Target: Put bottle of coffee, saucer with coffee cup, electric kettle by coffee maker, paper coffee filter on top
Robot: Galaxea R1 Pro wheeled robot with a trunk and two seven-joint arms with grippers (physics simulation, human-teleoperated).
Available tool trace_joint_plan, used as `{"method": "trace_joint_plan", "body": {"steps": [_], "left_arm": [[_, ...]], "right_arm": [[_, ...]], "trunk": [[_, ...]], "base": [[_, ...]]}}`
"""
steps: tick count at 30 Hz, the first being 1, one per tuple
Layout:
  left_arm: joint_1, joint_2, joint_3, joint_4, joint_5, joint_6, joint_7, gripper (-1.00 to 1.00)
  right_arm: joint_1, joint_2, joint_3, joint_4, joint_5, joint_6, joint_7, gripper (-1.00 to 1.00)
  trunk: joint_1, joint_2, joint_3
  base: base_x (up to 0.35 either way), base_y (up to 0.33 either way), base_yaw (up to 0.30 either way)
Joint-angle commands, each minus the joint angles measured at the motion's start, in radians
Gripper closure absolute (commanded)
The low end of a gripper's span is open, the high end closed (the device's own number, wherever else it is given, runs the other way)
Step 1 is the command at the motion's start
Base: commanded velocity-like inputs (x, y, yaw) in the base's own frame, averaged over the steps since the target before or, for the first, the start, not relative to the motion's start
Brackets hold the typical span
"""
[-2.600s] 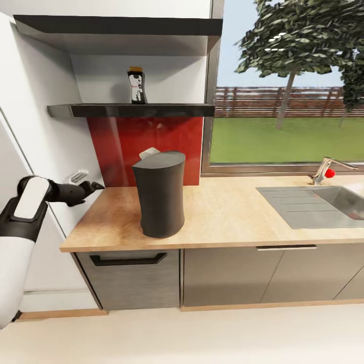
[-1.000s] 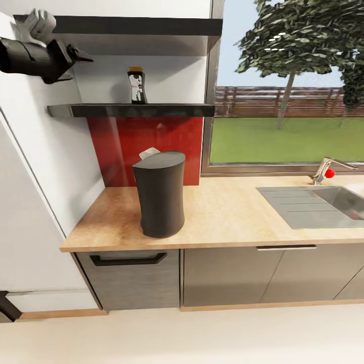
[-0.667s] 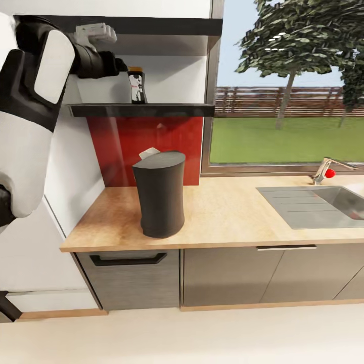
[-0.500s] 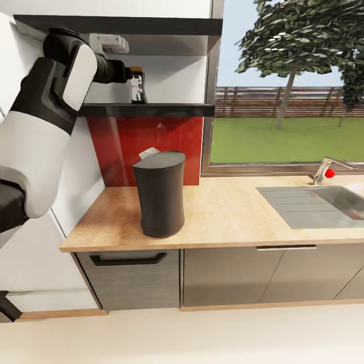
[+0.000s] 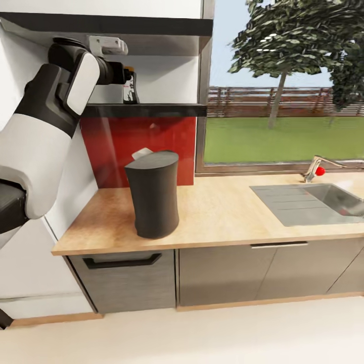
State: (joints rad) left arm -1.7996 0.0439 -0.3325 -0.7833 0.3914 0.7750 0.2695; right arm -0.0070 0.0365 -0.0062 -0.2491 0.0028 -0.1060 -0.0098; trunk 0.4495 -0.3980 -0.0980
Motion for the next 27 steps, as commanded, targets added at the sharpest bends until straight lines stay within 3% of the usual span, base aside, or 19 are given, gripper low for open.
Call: {"method": "trace_joint_plan", "body": {"steps": [1, 8, 17, 27], "left_arm": [[-0.001, 0.004, -0.005, 0.001, 0.01, 0.002, 0.011, -1.0], [-0.004, 0.014, -0.002, 0.051, 0.008, -0.048, 0.015, -1.0], [-0.022, 0.015, 0.001, 0.256, -0.027, -0.161, 0.017, -1.0], [-0.044, 0.056, 0.0, 0.282, -0.032, -0.172, 0.019, -1.0]], "right_arm": [[-0.001, 0.0, 0.0, 0.0, 0.0, -0.003, -0.001, -1.0], [-0.001, 0.0, 0.0, 0.002, 0.0, -0.003, -0.001, -1.0], [-0.001, 0.0, 0.001, 0.002, 0.0, -0.003, -0.001, -1.0], [-0.001, 0.002, 0.002, 0.003, 0.0, -0.003, -0.001, -1.0]], "trunk": [[0.001, -0.002, -0.002], [0.001, -0.002, -0.002], [0.001, -0.002, -0.002], [0.001, -0.002, -0.002]], "base": [[0.0, 0.0, -0.273], [0.0, 0.0, -0.194], [0.0, 0.0, -0.019], [0.0, 0.0, 0.0]]}}
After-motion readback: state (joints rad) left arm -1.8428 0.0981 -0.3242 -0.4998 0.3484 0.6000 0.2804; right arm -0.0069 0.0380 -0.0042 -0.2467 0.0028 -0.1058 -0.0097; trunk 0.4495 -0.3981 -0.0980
